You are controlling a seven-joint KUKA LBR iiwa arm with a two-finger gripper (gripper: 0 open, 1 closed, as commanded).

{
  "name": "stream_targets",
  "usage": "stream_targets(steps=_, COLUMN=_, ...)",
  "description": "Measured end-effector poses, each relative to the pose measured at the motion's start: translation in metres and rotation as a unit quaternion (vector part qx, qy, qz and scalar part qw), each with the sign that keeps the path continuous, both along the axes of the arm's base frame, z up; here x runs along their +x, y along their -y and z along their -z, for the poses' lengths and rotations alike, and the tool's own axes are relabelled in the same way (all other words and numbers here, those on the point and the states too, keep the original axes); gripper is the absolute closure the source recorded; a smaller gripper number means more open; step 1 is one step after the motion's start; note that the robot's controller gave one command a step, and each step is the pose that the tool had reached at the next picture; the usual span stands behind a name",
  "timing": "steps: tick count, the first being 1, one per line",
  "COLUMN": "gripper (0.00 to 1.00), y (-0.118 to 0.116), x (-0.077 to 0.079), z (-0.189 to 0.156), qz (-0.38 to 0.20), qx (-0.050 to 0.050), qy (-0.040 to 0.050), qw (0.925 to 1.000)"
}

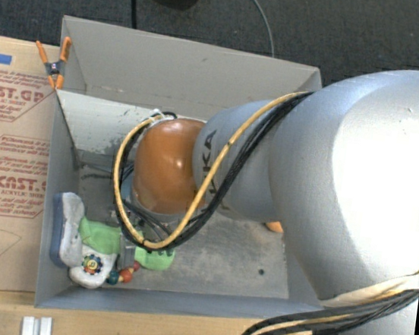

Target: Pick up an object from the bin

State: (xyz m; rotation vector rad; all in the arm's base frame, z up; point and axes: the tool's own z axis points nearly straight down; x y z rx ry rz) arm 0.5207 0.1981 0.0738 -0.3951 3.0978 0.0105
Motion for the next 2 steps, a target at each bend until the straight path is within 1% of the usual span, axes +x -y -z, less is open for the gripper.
stream_targets(steps=1, gripper=1.0, y=0.0, x=0.0001, z=0.0, qz=0.0, qx=0.0, qy=0.0001, qw=1.0)
stream_targets(steps=2, gripper=1.0, y=-0.0046, x=0.0054, z=0.0011, qz=-0.005, qx=-0.002, qy=0.0001, qw=1.0)
